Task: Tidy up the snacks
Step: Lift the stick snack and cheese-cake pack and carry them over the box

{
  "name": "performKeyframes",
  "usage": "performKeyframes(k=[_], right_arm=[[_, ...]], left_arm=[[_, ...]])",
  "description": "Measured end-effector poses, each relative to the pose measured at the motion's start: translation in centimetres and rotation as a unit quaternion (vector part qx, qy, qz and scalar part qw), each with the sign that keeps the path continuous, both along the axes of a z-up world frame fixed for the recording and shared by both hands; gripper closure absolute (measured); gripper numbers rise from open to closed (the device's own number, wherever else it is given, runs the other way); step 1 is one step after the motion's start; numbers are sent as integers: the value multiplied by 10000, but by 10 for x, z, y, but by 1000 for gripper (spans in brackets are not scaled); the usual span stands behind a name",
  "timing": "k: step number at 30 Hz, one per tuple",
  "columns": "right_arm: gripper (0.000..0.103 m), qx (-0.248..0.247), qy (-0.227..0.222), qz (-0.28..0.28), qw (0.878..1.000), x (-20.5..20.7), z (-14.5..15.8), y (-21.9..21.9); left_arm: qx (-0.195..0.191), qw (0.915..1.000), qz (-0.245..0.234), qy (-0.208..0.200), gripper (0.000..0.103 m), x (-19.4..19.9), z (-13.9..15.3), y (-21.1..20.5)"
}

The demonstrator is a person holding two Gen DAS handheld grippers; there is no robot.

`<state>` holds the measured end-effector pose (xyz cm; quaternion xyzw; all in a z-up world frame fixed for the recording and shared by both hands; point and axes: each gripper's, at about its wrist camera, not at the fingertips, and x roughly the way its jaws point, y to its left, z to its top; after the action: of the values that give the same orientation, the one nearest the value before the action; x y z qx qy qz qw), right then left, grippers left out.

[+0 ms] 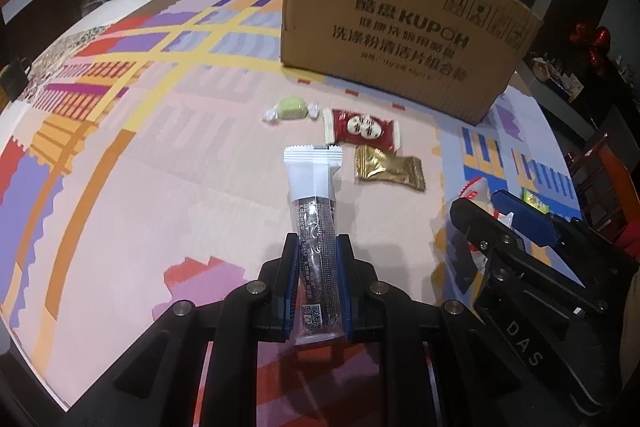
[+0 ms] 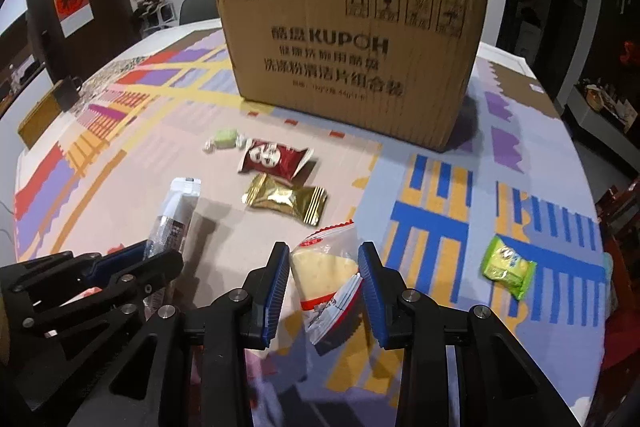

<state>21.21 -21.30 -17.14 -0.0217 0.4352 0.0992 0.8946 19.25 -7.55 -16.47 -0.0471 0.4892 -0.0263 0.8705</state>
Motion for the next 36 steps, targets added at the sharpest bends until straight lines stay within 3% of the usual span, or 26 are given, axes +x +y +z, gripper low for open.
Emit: performKeyframes(k=[36], right_arm=[[66, 207, -786, -628, 9947, 30, 107, -17]], left_arm=[[97, 9951, -548, -819, 85, 54, 99, -14]])
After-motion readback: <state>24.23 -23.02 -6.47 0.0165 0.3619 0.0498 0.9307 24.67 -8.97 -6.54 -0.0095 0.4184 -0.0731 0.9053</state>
